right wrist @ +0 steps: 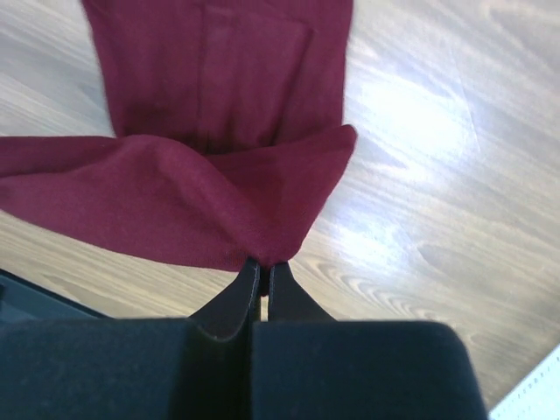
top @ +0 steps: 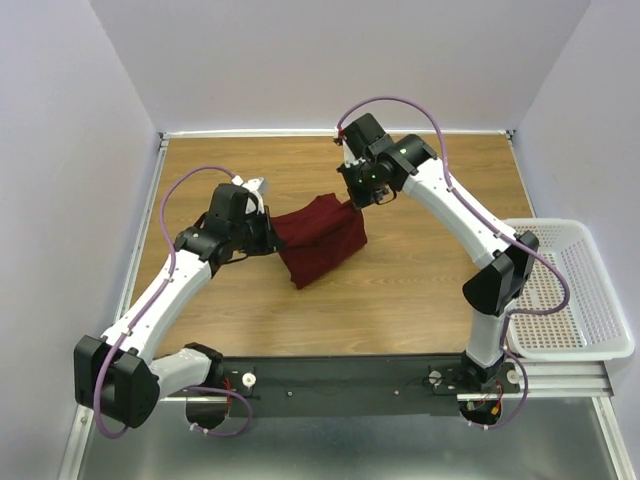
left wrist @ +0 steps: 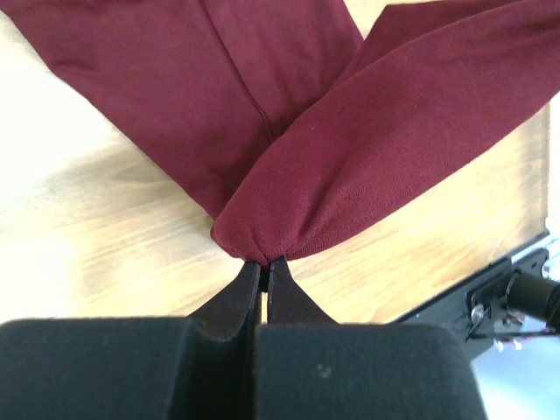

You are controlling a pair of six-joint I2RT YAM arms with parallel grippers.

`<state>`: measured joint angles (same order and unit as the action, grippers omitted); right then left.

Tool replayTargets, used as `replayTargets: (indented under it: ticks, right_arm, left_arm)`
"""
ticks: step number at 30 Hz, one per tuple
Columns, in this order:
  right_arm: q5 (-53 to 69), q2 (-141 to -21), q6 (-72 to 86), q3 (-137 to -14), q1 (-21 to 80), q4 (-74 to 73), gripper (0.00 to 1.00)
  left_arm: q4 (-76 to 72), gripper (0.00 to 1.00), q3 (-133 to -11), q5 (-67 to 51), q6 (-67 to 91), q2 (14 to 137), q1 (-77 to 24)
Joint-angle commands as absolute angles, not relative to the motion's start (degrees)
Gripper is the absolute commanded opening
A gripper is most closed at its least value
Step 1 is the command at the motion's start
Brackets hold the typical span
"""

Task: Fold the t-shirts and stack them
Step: Fold the tshirt

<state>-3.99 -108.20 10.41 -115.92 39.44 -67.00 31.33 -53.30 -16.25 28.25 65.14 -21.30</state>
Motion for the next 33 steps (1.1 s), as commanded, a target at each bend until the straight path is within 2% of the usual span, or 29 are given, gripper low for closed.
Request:
replayTargets:
  ticks: [1, 19, 33]
  right_arm:
    - [-1.94, -109.51, 8.88, -120.23, 38.41, -64.16, 0.01]
    - [2.2, -124.53, 5.63, -125.5, 33.93, -53.35, 0.01]
    - [6.77, -135.35, 5.54, -129.55, 28.83, -42.63, 0.01]
  left_arm:
    - [29.19, 0.0, -56.69, -13.19, 26.37, 65.56, -20.13]
    - [18.29, 0.0, -59.24, -14.59, 23.12, 84.63, -10.9]
    - [15.65, 0.0, -72.24, -13.62, 20.83, 101.41, -7.91]
